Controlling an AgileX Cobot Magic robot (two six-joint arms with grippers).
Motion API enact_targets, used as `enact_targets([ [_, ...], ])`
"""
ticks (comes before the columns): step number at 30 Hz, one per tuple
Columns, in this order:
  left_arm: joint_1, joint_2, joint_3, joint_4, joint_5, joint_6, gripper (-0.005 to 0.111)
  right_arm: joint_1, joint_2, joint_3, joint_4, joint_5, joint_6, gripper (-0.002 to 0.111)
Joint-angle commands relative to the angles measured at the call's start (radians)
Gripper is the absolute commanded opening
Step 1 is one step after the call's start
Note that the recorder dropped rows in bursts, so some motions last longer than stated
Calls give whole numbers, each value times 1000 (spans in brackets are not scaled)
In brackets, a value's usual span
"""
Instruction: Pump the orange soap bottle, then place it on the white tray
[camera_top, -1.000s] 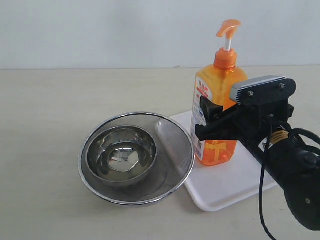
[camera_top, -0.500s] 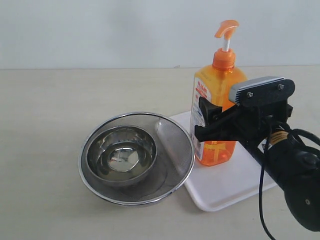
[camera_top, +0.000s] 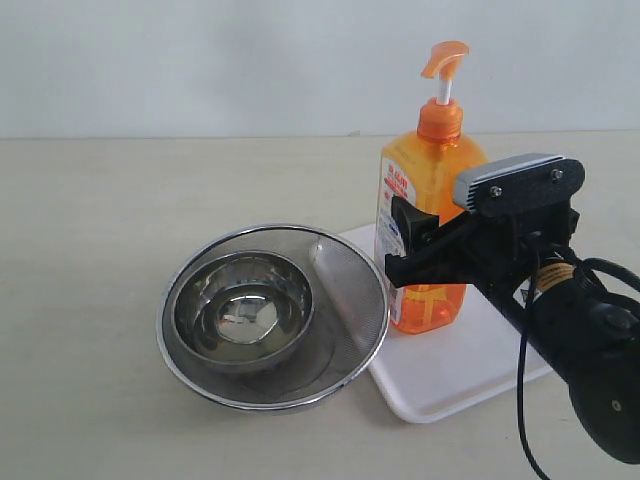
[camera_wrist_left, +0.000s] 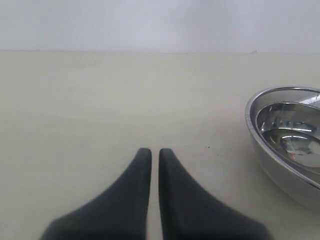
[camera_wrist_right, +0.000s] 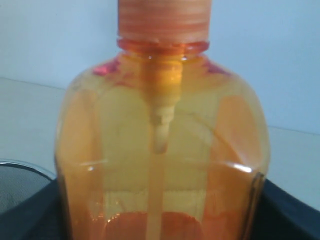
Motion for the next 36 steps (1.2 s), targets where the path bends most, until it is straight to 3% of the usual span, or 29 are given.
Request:
enact_targets([
  [1, 3, -3, 3, -4, -11, 1, 5, 1, -6, -4, -18, -40, 8, 0],
  [14, 3, -3, 3, -4, -11, 1, 5, 1, -10, -4, -18, -11, 8, 2],
  [18, 3, -3, 3, -4, -11, 1, 5, 1, -10, -4, -18, -10, 8, 25],
  [22, 3, -3, 3, -4, -11, 1, 5, 1, -10, -4, -5, -7, 10, 58],
  [25, 3, -3, 3, -4, -11, 1, 5, 1, -10, -4, 27, 0, 6, 76],
  [28, 3, -3, 3, -4, -11, 1, 5, 1, -22, -4, 54, 29, -7, 84],
  [36, 3, -3, 3, -4, -11, 1, 5, 1, -114, -4, 54, 161, -15, 84],
])
